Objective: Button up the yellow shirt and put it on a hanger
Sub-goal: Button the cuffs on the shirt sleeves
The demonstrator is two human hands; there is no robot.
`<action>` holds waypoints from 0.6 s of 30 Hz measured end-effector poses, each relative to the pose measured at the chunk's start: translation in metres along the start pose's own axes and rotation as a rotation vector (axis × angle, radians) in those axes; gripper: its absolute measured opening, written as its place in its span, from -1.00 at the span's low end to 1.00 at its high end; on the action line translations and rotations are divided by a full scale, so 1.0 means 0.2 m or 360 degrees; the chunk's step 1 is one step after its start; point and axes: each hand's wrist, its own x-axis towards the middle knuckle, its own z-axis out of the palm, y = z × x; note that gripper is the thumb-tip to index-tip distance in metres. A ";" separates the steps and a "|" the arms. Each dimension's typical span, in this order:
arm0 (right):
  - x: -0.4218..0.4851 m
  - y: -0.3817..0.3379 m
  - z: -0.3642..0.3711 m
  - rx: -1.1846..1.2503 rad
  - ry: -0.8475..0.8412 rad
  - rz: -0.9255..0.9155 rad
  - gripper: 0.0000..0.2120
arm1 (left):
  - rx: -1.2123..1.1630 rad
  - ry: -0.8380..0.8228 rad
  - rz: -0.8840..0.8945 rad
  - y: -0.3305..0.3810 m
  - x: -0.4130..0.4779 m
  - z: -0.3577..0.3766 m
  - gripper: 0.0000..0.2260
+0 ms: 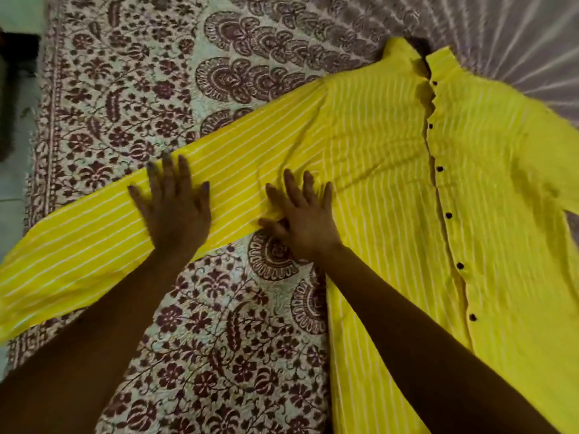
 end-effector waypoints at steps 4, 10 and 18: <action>0.03 0.14 0.00 0.0006 0.0428 0.0176 -0.32 | 0.0058 0.0087 0.0482 0.18 -0.01 -0.06 -0.46; 0.02 0.35 -0.07 0.0338 -0.0022 -0.0146 -0.27 | -0.0160 -0.0090 0.0276 0.60 0.01 0.07 -0.42; -0.09 1.14 -0.19 -0.0028 0.0195 0.0304 -0.24 | 0.0196 -0.0116 0.0542 0.85 0.00 0.13 -0.39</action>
